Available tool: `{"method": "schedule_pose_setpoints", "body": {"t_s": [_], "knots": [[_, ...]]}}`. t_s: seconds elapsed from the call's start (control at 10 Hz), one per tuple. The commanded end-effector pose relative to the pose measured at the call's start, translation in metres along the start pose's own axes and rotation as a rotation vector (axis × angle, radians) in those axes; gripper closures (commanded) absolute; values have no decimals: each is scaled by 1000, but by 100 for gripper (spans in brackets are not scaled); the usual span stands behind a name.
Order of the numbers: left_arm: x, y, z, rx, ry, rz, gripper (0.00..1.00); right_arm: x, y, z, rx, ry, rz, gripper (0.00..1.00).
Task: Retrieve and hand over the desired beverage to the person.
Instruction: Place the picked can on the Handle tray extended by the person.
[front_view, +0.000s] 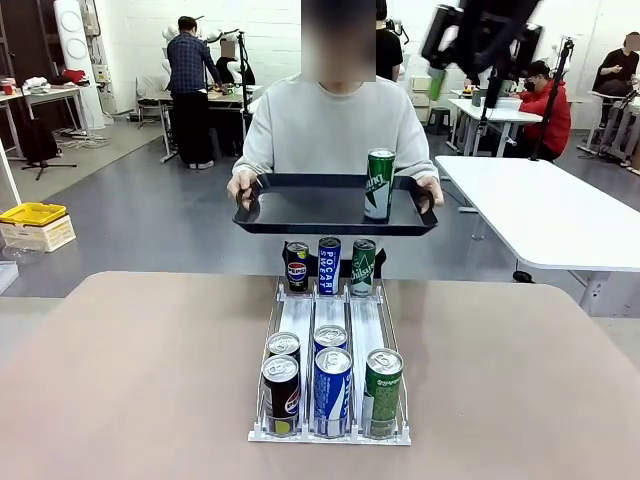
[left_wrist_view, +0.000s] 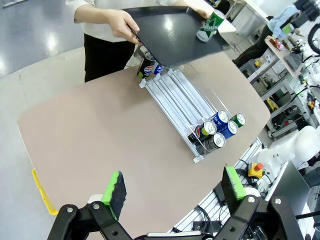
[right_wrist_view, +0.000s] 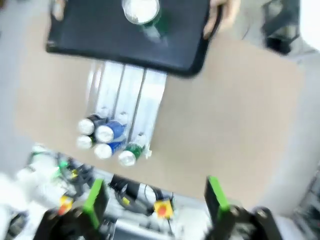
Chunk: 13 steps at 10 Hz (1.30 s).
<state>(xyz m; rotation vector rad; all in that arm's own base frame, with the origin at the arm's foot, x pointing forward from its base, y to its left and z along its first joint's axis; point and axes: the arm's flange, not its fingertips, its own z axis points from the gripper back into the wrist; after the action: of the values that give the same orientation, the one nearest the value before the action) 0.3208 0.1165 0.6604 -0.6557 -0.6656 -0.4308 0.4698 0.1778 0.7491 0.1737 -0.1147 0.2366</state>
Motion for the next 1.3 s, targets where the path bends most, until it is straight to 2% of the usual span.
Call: {"method": "schedule_pose_setpoints", "body": {"t_s": [0.0, 0.4, 0.6, 1.2], "knots": [[0, 0, 1, -12, -10, -10, 0, -85, -33, -74, 36, -11, 18, 0], [0, 0, 1, -12, -10, -10, 0, -120, -51, -84, 29, -23, -48, 0], [0, 0, 1, -12, -10, -10, 0, -122, -49, -86, -5, -8, -69, 0], [0, 0, 1, -12, -10, -10, 0, -121, -54, -84, 17, 7, -50, 0]]}}
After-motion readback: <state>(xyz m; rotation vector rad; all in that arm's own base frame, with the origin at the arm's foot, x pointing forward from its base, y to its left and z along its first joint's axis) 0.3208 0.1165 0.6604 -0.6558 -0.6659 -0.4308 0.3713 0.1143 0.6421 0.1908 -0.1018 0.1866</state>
